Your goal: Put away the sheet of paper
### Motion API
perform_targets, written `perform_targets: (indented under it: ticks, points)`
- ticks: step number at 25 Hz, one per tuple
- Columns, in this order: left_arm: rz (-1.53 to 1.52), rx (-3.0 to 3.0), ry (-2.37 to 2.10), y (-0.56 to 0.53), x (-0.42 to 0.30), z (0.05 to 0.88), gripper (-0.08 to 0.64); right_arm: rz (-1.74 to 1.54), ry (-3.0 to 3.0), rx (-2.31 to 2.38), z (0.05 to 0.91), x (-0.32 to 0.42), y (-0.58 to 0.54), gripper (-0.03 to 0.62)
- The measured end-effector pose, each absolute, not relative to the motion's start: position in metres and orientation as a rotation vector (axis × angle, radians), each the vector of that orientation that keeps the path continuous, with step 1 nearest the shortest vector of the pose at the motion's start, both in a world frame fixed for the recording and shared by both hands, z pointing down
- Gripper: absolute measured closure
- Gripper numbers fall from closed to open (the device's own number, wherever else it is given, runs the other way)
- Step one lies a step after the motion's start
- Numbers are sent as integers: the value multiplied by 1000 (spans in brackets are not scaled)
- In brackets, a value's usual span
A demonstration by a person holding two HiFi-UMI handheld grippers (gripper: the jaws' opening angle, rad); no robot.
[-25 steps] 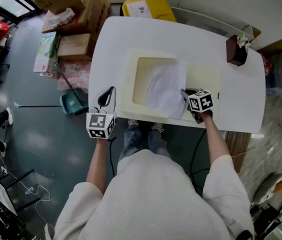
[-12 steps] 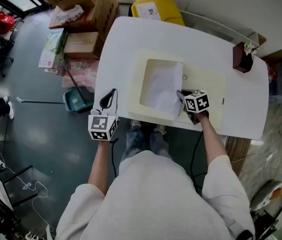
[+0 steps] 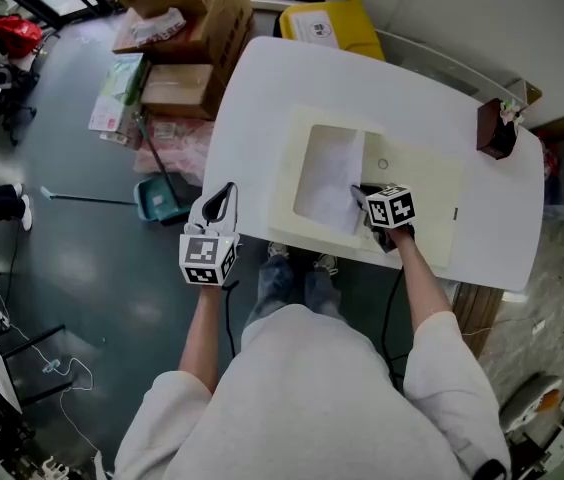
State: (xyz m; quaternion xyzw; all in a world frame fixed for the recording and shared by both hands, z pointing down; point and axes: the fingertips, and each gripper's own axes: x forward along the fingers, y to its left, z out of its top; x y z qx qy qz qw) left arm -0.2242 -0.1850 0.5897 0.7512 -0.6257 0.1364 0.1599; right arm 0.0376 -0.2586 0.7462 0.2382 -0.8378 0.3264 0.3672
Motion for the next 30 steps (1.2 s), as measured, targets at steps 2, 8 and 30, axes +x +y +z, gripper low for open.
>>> perform_targets:
  ticks: [2,8,30]
  points:
    - [391,2142,-1789,-184,-228,590,555,839,-2154,610,747,32,-259,591]
    - [392,2147,-1788,-186,-231,589,555,922,-2135,657,755,37,-258,591]
    - [396,2215,-1736,-202,-208,585,555,778,-2224,908,725,77,-284,394]
